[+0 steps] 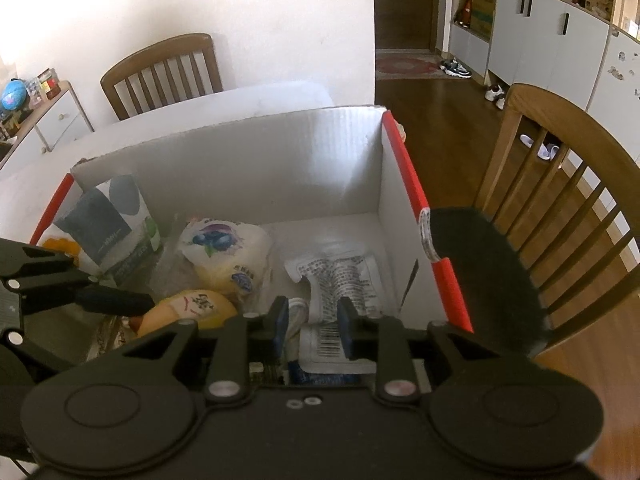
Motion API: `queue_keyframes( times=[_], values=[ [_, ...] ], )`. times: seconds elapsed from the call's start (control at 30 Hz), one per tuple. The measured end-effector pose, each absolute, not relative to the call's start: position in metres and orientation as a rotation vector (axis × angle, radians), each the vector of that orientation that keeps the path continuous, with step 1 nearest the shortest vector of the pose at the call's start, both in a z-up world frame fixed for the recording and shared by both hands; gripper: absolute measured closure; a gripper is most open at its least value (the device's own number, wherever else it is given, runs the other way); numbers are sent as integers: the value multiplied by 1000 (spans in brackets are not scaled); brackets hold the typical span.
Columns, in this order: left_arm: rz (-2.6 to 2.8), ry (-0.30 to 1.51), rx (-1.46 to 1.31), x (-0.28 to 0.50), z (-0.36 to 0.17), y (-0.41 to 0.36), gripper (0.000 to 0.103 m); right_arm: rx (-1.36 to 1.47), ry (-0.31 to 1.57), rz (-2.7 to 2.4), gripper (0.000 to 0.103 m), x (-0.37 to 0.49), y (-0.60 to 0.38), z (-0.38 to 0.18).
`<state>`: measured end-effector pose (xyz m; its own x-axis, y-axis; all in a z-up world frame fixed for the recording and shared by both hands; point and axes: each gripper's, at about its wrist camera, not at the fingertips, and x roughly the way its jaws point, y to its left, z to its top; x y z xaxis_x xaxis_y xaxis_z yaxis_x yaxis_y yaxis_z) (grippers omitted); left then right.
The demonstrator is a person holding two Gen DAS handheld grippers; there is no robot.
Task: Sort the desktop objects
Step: 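Open the right tool to drop the foil packet while the left tool releases the orange toy, then withdraw both open tools from the red box back over the placemat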
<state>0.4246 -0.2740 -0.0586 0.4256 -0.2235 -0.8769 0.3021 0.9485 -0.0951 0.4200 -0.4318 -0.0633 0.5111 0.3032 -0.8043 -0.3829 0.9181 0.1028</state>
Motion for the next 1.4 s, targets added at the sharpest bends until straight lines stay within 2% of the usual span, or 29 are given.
queue_keyframes(
  times=[0.8, 0.93, 1.4],
  values=[
    [-277, 962, 28, 375, -9, -256, 32, -77, 869, 478, 73, 374, -433, -15],
    [-285, 940, 18, 364, 1, -256, 32, -75, 853, 487, 63, 365, -431, -8],
    [-290, 876, -13, 324, 23, -246, 32, -72, 825, 497, 52, 342, -419, 4]
  ],
)
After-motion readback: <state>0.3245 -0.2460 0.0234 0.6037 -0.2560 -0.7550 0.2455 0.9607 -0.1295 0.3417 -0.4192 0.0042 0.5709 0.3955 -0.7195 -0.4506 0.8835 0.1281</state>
